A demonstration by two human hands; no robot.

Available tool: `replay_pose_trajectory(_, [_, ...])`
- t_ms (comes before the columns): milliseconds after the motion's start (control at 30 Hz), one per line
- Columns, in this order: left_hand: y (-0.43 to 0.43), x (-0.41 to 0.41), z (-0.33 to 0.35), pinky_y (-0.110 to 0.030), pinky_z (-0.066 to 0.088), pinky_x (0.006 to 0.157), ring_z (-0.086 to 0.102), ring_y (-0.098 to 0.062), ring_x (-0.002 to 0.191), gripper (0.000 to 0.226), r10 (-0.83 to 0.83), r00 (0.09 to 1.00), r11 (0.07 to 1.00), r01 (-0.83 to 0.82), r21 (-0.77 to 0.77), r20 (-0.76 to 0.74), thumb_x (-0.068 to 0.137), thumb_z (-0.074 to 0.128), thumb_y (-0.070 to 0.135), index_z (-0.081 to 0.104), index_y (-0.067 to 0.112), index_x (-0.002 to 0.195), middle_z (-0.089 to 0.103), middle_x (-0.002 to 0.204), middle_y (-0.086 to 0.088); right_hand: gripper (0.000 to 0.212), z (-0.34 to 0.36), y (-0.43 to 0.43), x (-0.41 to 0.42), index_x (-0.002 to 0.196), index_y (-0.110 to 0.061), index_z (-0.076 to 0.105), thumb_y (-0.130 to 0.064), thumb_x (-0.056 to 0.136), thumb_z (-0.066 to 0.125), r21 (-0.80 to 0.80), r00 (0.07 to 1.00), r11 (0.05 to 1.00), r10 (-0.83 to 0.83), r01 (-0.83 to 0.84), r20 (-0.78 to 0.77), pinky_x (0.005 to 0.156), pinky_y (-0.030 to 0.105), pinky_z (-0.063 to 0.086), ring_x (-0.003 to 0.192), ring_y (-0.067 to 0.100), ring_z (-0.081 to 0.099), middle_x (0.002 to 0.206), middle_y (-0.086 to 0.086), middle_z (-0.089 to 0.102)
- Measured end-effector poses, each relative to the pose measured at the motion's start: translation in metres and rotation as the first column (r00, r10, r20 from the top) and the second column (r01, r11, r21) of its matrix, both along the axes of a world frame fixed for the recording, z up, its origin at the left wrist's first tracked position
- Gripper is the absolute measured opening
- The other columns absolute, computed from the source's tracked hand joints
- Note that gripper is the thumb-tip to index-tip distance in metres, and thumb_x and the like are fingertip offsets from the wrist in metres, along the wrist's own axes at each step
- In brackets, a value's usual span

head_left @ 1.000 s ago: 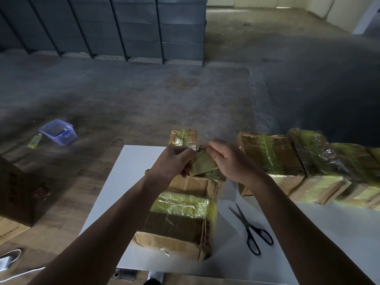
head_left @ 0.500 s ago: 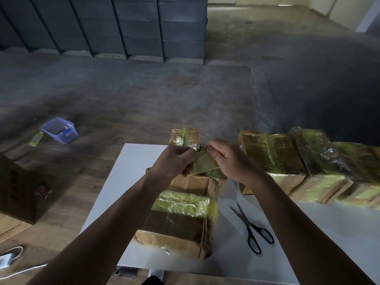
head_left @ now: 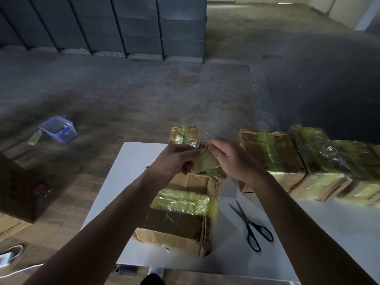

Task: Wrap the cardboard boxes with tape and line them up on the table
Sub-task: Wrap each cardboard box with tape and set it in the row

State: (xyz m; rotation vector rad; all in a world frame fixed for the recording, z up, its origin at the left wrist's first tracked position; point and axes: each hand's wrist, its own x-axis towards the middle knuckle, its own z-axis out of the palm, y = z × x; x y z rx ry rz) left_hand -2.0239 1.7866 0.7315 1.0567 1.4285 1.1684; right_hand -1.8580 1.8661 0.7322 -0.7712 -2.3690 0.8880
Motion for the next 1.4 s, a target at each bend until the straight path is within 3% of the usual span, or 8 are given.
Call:
replay_pose_trajectory(167, [-0.0003,0.0021,-0.0005,-0.025,0.036,0.047,0.043,-0.020,0.055,0.032,0.049,0.997,0.998,-0.047,0.036,-0.067,0.091,0.058,0.015,0.056,-0.014,0.076,0.047,0.062,-0.013,0.018,0.0022,-0.0021,-0.0028,0.088,-0.017,0.056,-0.011,0.101,0.046,0.012,1.000,1.000,0.016,-0.016,-0.021,0.060,0.010,0.034,0.065,-0.004,0.046,0.073,-0.012,0.046])
replay_pose_trajectory(300, [-0.0010,0.0055,0.0017,-0.029,0.033,0.050,0.040,-0.023,0.058,0.042,0.075,0.991,0.994,-0.066,0.086,-0.110,0.077,0.055,0.024,0.055,-0.018,0.080,0.046,0.061,-0.016,0.017,0.0022,-0.0013,-0.0027,0.091,-0.013,0.059,-0.012,0.101,0.045,0.011,1.000,1.000,0.006,-0.006,-0.011,0.060,0.010,0.034,0.066,-0.002,0.045,0.074,-0.013,0.047])
replay_pose_trajectory(567, [-0.0008,0.0049,-0.0033,-0.029,0.036,0.051,0.042,-0.023,0.056,0.045,0.097,0.991,0.993,-0.090,0.076,-0.089,0.076,0.052,0.027,0.057,-0.017,0.079,0.048,0.059,-0.014,0.018,0.0014,-0.0019,-0.0020,0.092,-0.010,0.060,-0.013,0.101,0.044,0.001,1.000,1.000,0.012,-0.012,-0.009,0.059,0.011,0.035,0.066,0.001,0.044,0.075,-0.011,0.047])
replay_pose_trajectory(633, [-0.0010,0.0033,-0.0036,-0.029,0.037,0.050,0.043,-0.022,0.055,0.037,0.079,0.995,0.995,-0.074,0.067,-0.066,0.079,0.058,0.029,0.063,-0.007,0.071,0.049,0.058,-0.011,0.017,0.0018,-0.0020,-0.0017,0.091,-0.015,0.058,-0.014,0.101,0.044,0.002,1.000,1.000,0.011,-0.011,-0.015,0.058,0.012,0.035,0.066,0.002,0.045,0.075,-0.011,0.048])
replay_pose_trajectory(733, [-0.0012,0.0005,-0.0025,-0.027,0.038,0.049,0.045,-0.020,0.054,0.022,0.019,0.996,0.998,-0.014,0.061,-0.085,0.087,0.070,0.030,0.074,0.015,0.071,0.052,0.059,-0.008,0.020,0.0012,-0.0008,-0.0013,0.099,-0.006,0.064,-0.013,0.101,0.045,0.035,1.000,0.999,0.004,-0.004,0.002,0.059,0.009,0.035,0.068,-0.001,0.045,0.077,-0.013,0.048])
replay_pose_trajectory(1000, [-0.0009,0.0007,-0.0029,-0.020,0.037,0.045,0.046,-0.010,0.050,0.016,-0.001,1.000,0.999,0.000,0.036,0.031,0.092,0.062,0.009,0.071,0.006,0.079,0.050,0.061,-0.007,0.022,0.0004,-0.0023,-0.0002,0.098,-0.005,0.063,-0.014,0.102,0.044,0.003,1.000,1.000,-0.009,0.009,0.008,0.058,0.011,0.034,0.067,0.001,0.045,0.076,-0.010,0.050])
replay_pose_trajectory(1267, [0.0004,0.0003,-0.0023,-0.025,0.037,0.048,0.044,-0.018,0.052,0.031,0.043,0.993,0.998,-0.038,0.050,-0.108,0.084,0.062,0.022,0.065,-0.009,0.080,0.049,0.058,-0.011,0.021,0.0004,-0.0026,-0.0021,0.096,-0.004,0.063,-0.012,0.101,0.044,-0.021,1.000,1.000,-0.006,0.006,0.005,0.059,0.014,0.034,0.068,0.008,0.048,0.078,0.000,0.053])
replay_pose_trajectory(1400, [-0.0001,0.0006,-0.0036,-0.026,0.036,0.048,0.043,-0.019,0.052,0.023,0.061,0.987,0.996,-0.051,0.068,-0.146,0.091,0.058,0.012,0.068,-0.005,0.081,0.049,0.055,-0.008,0.021,-0.0012,-0.0012,-0.0023,0.097,-0.004,0.063,-0.013,0.101,0.045,-0.013,1.000,1.000,-0.004,0.004,0.001,0.060,0.014,0.035,0.068,0.004,0.047,0.079,-0.001,0.054])
